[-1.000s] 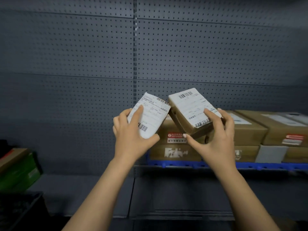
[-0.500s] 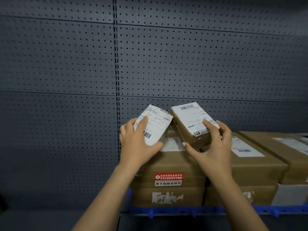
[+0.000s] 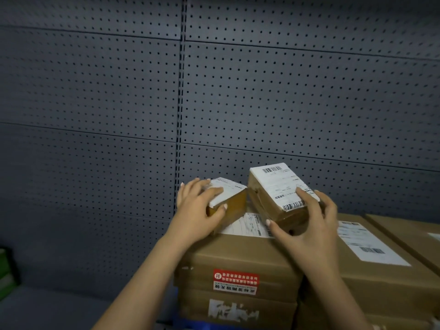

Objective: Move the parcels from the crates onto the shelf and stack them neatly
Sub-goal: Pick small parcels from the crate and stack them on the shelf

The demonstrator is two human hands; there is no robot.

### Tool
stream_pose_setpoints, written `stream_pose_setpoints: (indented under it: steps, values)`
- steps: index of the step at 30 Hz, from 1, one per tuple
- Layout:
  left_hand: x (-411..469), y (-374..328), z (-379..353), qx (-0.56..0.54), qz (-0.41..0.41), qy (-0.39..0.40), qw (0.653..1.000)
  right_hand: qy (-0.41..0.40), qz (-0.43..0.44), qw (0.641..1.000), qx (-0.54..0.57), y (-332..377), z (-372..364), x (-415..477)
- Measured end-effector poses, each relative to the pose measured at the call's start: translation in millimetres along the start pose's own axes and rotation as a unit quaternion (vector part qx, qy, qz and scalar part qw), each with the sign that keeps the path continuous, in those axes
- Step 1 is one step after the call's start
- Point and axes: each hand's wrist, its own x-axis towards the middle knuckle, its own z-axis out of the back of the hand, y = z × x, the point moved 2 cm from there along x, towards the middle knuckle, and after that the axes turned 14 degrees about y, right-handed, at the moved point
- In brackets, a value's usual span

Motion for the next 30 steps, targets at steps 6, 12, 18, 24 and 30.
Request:
stream_pose_setpoints:
  steps: [6, 12, 18, 24, 30]
  values:
    - [1.0, 8.4, 0.8, 0.033, -0.045, 0.001, 0.998, 0.003, 0.002, 1.0, 0.011, -0.9, -5.3, -3.7]
    - [14.1, 23.7, -2.1, 0.015, -0.056, 0.019, 0.998, -0.021, 0.014, 1.0, 0.017, 2.6, -4.8, -12.0]
    - [32.6, 45.0, -3.9, -0.003, -0.08, 0.031, 0.996, -0.035, -0.013, 0.999, -0.008, 16.6, -14.7, -20.4]
    - [53.0, 70.9, -8.1, 0.005, -0.107, 0.046, 0.993, -0.071, -0.044, 0.996, -0.031, 38.6, -38.5, -21.4]
    - [71.3, 87.1, -14.2, -0.033, -0.134, 0.035, 0.99, -0.085, -0.097, 0.991, -0.048, 53.9, -59.7, -22.7]
